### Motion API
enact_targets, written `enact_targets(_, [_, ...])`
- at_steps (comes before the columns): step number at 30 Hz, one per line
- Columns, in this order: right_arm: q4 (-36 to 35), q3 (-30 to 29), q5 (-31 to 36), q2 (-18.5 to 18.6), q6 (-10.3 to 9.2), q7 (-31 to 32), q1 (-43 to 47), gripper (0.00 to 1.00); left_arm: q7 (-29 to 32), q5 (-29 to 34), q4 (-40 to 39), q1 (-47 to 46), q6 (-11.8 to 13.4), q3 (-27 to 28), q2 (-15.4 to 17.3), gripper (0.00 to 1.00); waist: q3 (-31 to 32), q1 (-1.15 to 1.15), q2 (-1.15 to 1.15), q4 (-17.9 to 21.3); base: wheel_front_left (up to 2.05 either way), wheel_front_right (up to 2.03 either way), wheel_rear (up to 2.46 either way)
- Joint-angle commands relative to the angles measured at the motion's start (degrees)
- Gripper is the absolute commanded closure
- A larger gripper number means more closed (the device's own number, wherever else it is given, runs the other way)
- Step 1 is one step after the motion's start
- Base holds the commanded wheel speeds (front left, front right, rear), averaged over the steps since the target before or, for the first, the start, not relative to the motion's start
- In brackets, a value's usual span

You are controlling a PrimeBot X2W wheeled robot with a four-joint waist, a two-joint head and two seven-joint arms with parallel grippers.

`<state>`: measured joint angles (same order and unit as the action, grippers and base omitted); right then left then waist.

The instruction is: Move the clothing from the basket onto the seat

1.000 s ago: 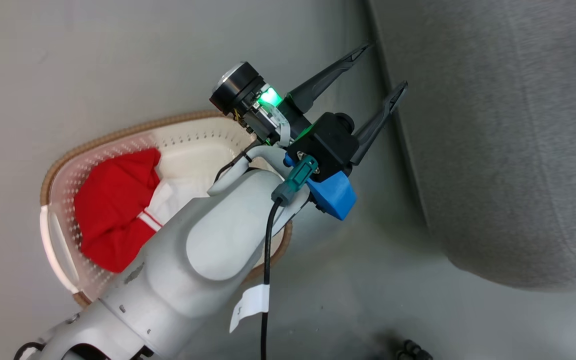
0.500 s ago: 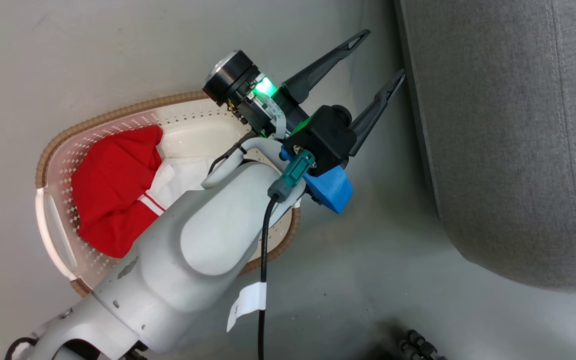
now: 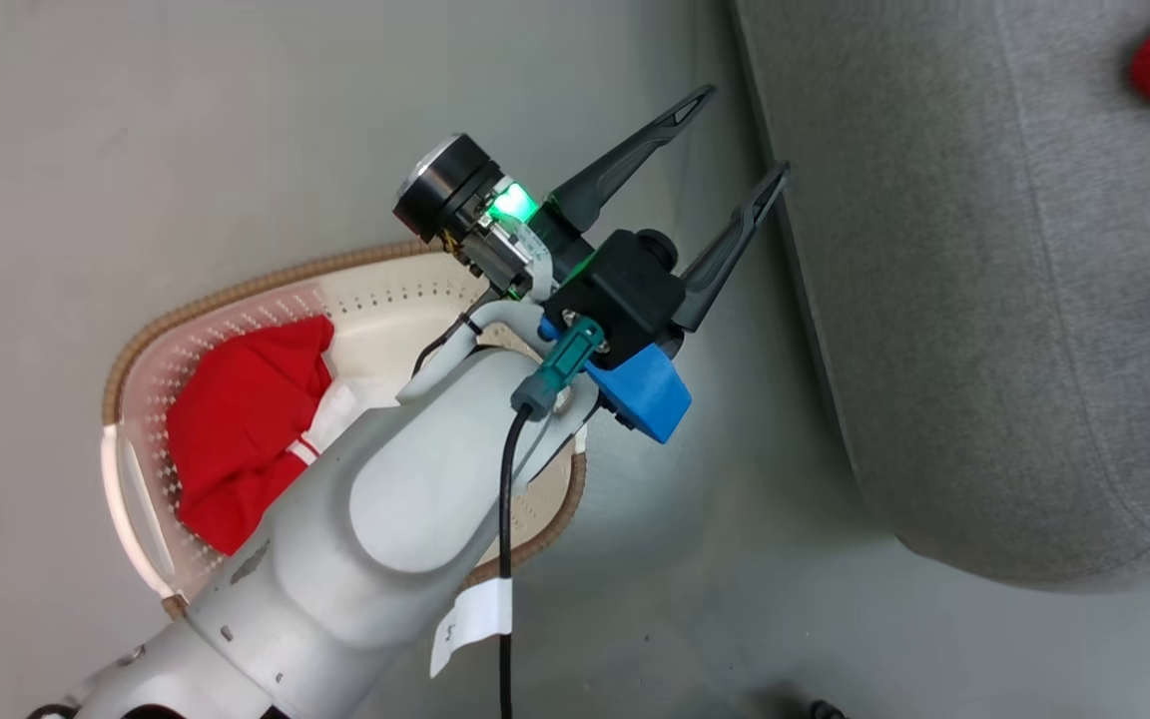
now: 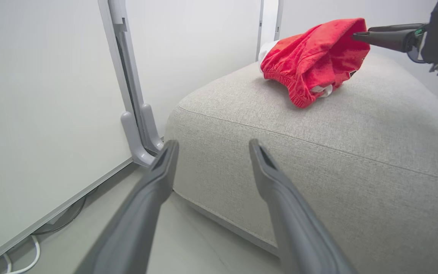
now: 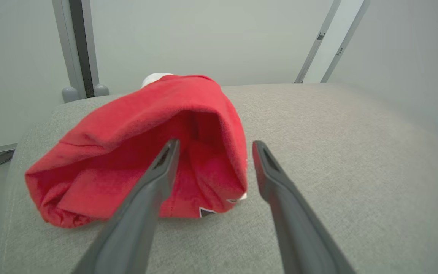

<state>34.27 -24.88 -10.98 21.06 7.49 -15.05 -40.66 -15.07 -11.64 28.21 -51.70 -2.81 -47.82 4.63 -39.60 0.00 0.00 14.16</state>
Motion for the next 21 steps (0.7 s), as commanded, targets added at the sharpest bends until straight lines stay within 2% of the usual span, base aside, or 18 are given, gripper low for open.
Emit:
enact_targets(1, [-1.6, -0.1, 0.4, -0.8, 0.01, -0.2, 2.1, 0.00, -0.2, -0.5, -0.6, 1.0, 0.4, 0.7, 0.1, 0.00, 3.0, 0.00, 0.00, 0.2, 0.00, 0.00, 0.00])
enact_targets(11, [-14.1, 4.3, 0.7, -3.9, 0.01, -0.2, 13.8, 0.00, -0.2, -2.5, -4.8, 10.6, 2.2, 7.2, 1.8, 0.00, 14.1, 0.00, 0.00, -0.8, 0.00, 0.00, 0.00])
enact_targets(21, [-24.4, 11.3, 1.4, -6.8, 0.00, -0.2, 23.1, 0.00, -0.2, -2.5, -9.8, 21.7, 3.3, 16.8, 2.5, 0.00, 23.1, 0.00, 0.00, -5.9, 0.00, 0.00, 0.00])
